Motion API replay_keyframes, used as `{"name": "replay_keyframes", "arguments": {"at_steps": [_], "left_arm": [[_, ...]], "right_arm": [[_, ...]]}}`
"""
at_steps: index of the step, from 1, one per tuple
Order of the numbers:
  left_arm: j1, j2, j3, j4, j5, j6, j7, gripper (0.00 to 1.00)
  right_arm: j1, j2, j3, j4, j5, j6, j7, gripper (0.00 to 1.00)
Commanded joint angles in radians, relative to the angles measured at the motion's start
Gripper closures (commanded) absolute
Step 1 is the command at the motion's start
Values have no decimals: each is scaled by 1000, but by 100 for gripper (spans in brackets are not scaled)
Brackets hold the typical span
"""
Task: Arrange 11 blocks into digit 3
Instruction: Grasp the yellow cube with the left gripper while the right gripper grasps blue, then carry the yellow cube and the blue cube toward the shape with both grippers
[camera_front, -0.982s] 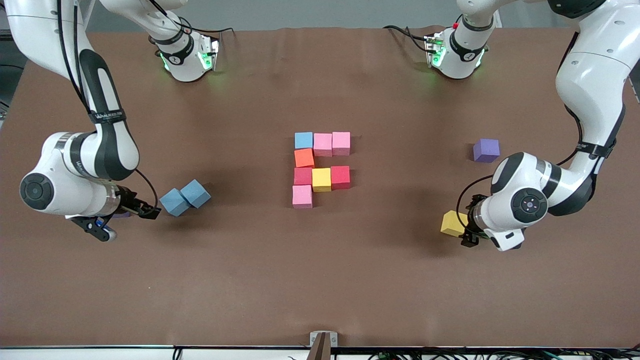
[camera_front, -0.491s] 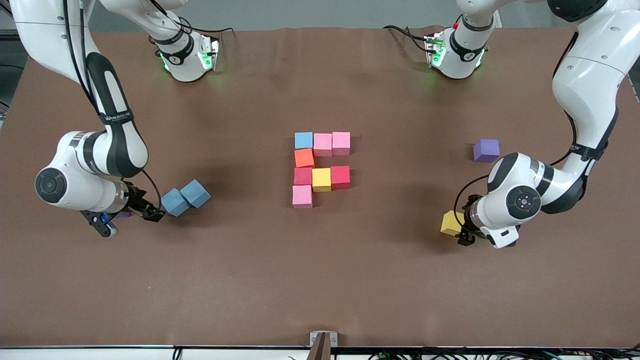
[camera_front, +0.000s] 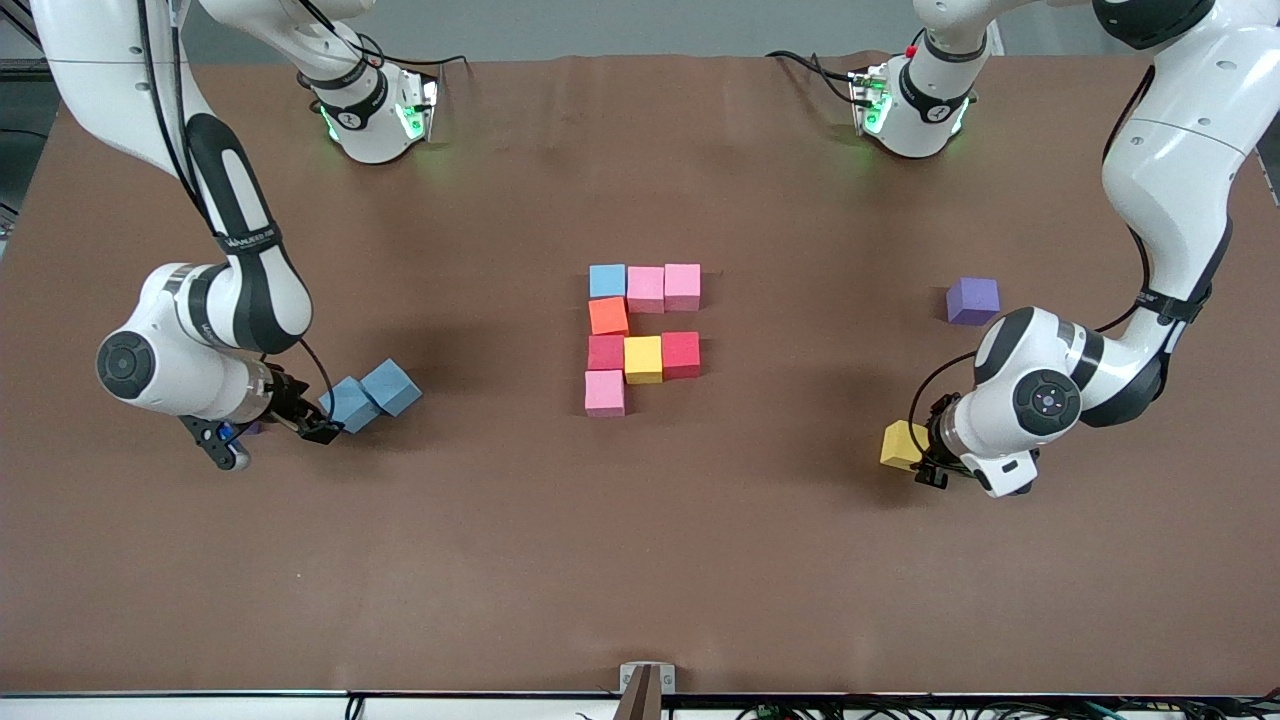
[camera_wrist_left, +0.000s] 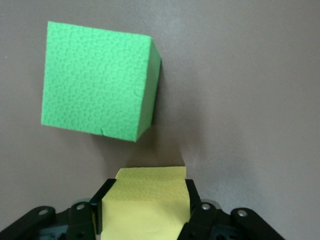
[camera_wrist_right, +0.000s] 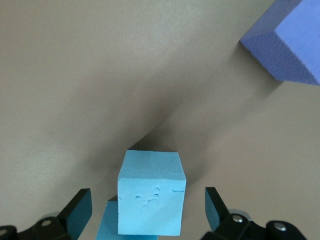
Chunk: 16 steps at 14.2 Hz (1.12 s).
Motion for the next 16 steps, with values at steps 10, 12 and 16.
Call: {"name": "replay_keyframes", "arguments": {"at_steps": [10, 12, 16], "left_arm": [[-119, -39, -114, 155, -5, -162, -12, 97], [-144, -42, -115, 157, -6, -173, -14, 98], [-223, -36, -111, 160, 7, -173, 0, 99]], "right_arm": [[20, 60, 3, -24, 15, 56, 18, 15], [28, 63, 3, -29, 13, 55, 18, 32], [27, 56, 3, -23, 13, 34, 6, 62]]}}
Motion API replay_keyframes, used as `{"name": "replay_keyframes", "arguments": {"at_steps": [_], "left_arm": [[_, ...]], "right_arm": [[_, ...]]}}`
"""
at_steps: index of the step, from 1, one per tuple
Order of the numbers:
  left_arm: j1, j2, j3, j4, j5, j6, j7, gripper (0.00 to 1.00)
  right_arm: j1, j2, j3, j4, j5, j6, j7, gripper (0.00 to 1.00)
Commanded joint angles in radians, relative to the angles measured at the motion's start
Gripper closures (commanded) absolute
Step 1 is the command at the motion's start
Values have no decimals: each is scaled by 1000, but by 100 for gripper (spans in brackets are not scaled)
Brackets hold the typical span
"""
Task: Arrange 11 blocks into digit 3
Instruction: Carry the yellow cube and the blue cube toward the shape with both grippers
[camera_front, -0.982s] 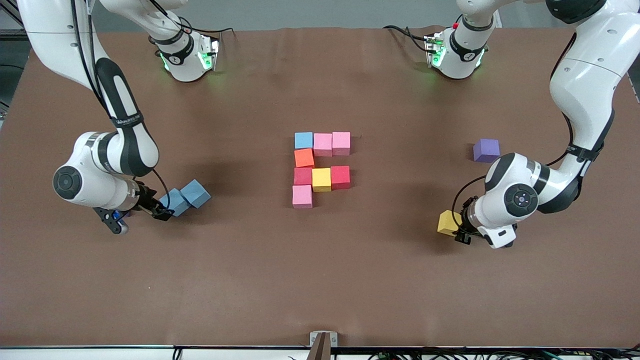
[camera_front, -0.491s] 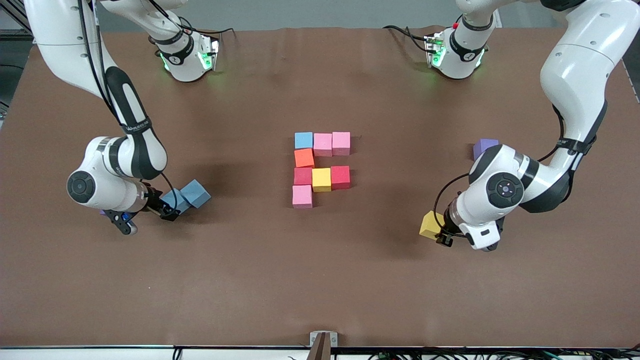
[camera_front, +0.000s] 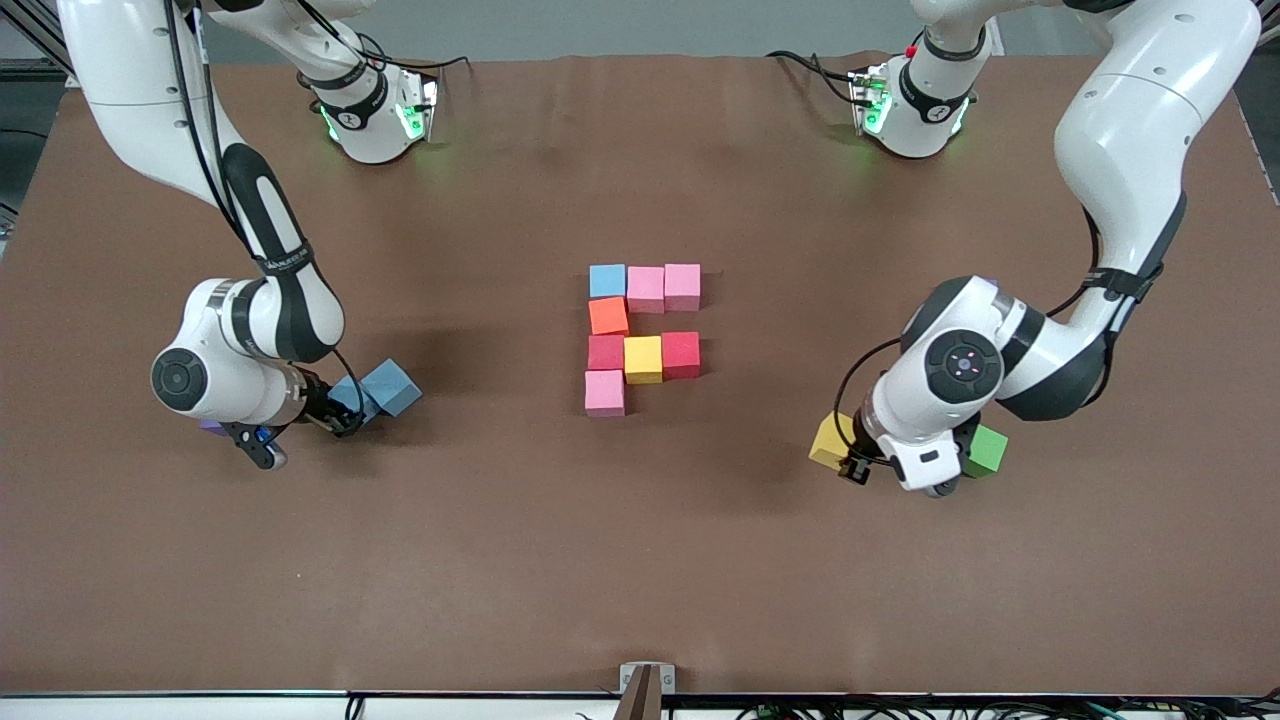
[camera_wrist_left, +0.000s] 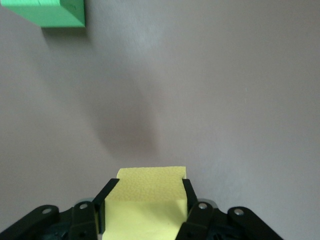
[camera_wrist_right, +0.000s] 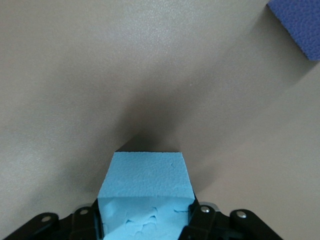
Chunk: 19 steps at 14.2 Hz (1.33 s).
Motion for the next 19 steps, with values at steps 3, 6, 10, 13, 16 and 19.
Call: {"name": "replay_keyframes", "arguments": {"at_steps": [3, 6, 10, 13, 16, 19], "left_arm": [[-98, 20, 24, 33, 4, -18, 25, 99], [-144, 27, 65, 33, 14, -13, 71, 99], [-172, 41, 125, 30, 21, -13, 166, 99], [-179, 34, 125, 30, 23, -13, 177, 99], [-191, 29, 124, 30, 21, -13, 171, 99], [-188, 27, 124, 28, 18, -26, 166, 99]], "right_arm": [[-7, -36, 0, 33, 4, -44, -52, 64], [-15, -44, 0, 202, 6, -196, -174, 64], [54, -25, 26, 328, 6, -210, -190, 64], [155, 63, 30, 455, 6, -271, -201, 64], [267, 160, 29, 587, 7, -310, -201, 71], [323, 243, 35, 691, 12, -307, -265, 71]]}}
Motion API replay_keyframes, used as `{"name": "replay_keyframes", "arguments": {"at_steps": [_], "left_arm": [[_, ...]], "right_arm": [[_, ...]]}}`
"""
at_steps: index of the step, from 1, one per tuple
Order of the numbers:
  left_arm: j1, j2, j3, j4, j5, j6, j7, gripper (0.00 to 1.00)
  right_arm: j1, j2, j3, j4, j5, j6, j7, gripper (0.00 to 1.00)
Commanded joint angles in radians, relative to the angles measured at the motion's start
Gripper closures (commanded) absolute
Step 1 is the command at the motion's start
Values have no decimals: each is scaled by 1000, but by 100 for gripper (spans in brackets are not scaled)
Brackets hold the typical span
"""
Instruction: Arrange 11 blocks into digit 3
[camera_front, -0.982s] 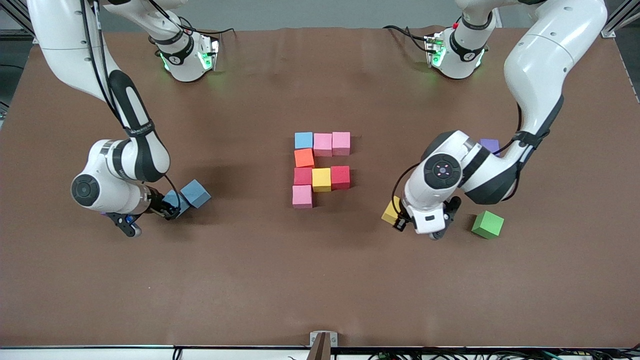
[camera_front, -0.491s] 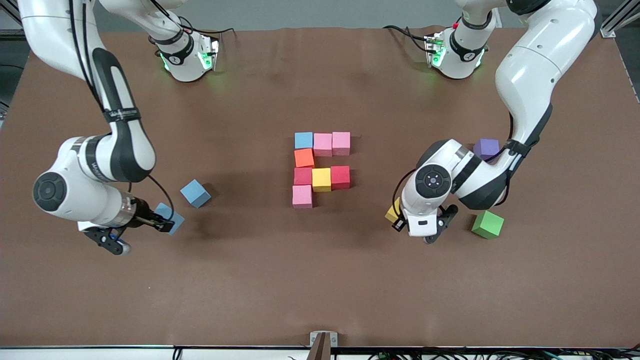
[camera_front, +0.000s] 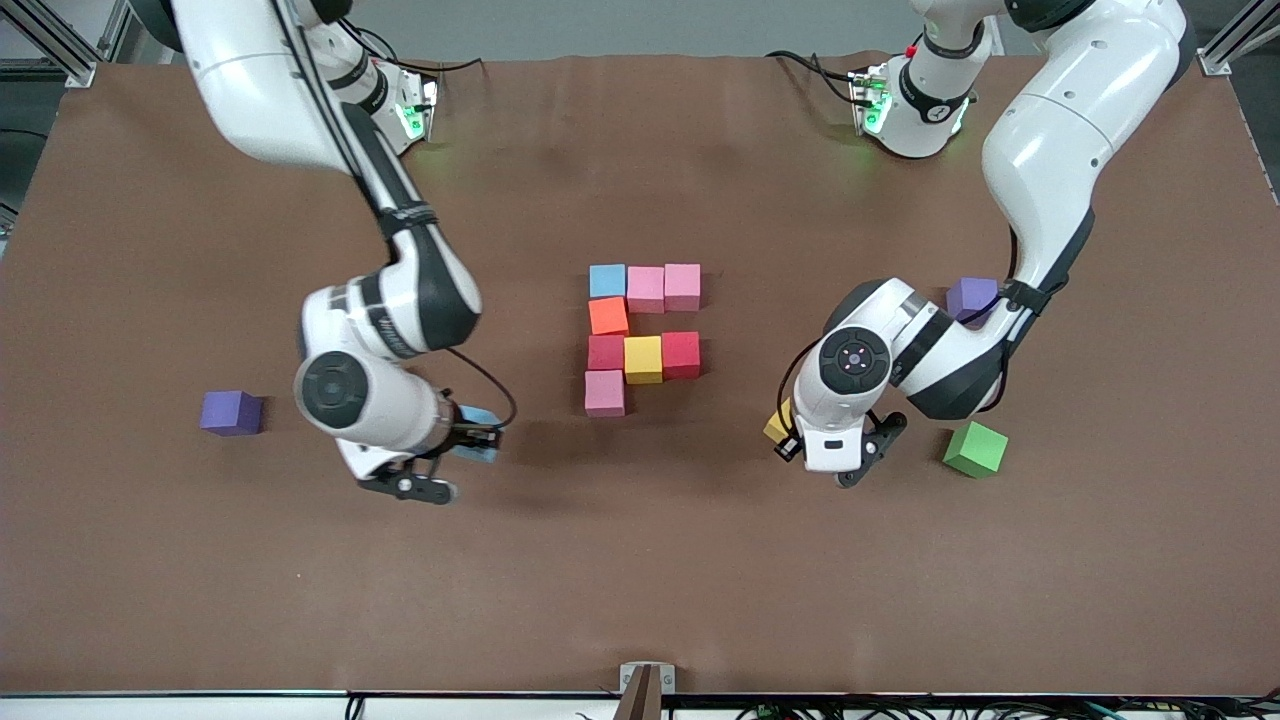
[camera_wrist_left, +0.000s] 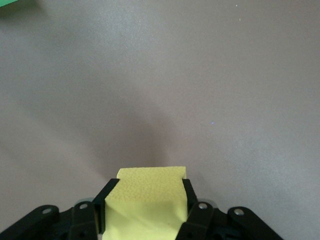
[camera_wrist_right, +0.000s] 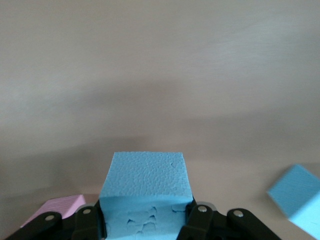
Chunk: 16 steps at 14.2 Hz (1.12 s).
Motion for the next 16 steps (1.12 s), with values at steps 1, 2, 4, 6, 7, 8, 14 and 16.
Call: {"name": "replay_keyframes", "arguments": {"at_steps": [1, 2, 4, 6, 7, 8, 14, 16], "left_arm": [[-2, -14, 8, 7, 5, -30, -10, 99], [4, -17, 8, 7, 2, -34, -8, 99], [12, -19, 6, 8, 0, -36, -7, 99], [15, -19, 8, 13, 0, -34, 4, 99], [15, -19, 9, 13, 0, -36, 6, 99], [12, -16, 11, 13, 3, -33, -6, 99], [-5, -17, 8, -11, 11, -31, -215, 99], [-7, -19, 2, -11, 9, -33, -260, 99]], "right_arm": [[32, 102, 4, 150, 12, -26, -111, 71], [43, 129, 15, 188, 12, -21, -122, 71], [58, 179, 33, 264, 27, -21, -122, 72], [72, 199, 30, 296, 27, -20, -123, 73], [83, 211, 26, 307, 27, -18, -123, 73], [96, 223, 21, 314, 27, -14, -123, 75], [138, 251, 2, 331, 29, -6, -122, 76], [140, 262, -1, 342, 30, 22, -122, 76]]}}
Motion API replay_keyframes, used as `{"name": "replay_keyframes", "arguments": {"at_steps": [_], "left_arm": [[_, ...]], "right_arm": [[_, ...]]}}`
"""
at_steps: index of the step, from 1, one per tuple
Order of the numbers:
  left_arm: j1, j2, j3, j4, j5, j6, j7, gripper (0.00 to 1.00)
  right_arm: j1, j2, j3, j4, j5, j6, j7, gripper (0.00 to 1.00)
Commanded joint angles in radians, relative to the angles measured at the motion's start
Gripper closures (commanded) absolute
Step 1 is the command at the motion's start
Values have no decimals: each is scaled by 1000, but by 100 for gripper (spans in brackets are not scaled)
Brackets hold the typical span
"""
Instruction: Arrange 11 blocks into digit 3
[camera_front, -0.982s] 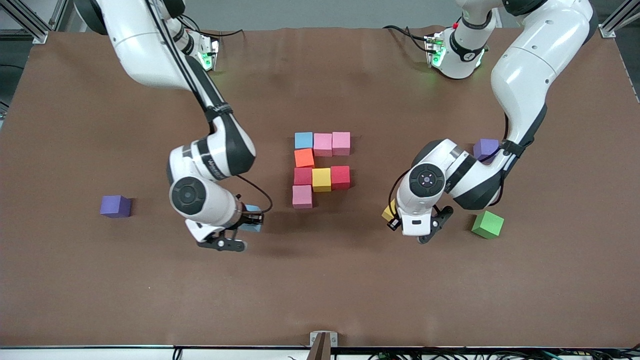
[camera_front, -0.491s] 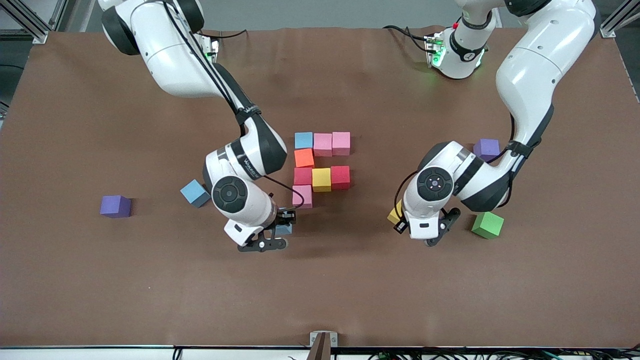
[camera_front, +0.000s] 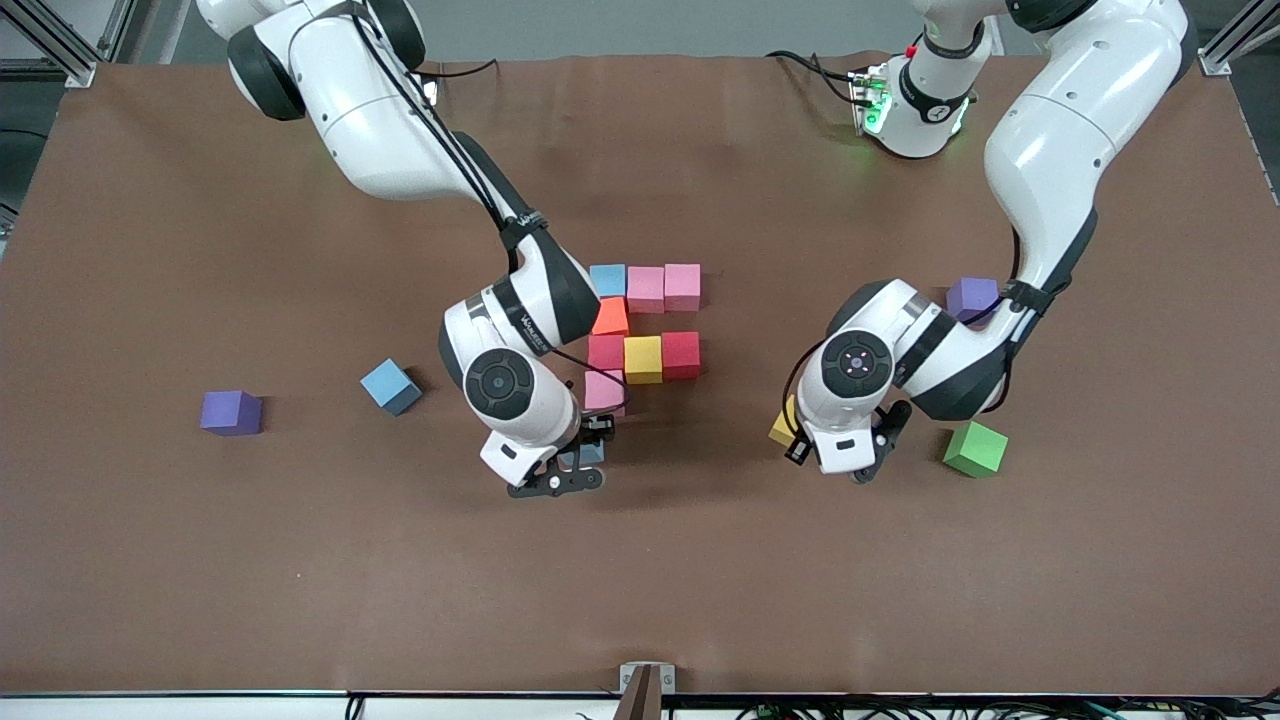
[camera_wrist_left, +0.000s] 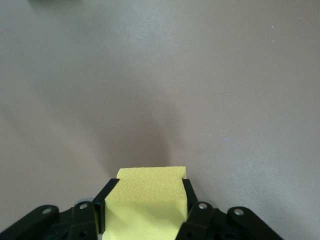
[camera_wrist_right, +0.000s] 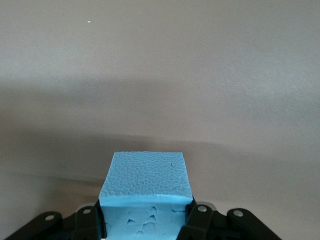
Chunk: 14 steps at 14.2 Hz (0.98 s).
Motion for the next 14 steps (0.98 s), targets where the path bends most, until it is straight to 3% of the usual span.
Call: {"name": "replay_keyframes", "arguments": {"at_steps": [1, 4, 14], "left_arm": [[-8, -18, -2, -8, 6, -12, -69, 99], [-11, -18, -2, -5, 14, -7, -176, 99], [-12, -15, -2, 57, 3, -3, -168, 99]], "right_arm": [[13, 36, -19, 42, 19, 40, -15, 76], [18, 53, -19, 42, 19, 64, -17, 76], [35, 68, -19, 42, 21, 55, -17, 77]]}}
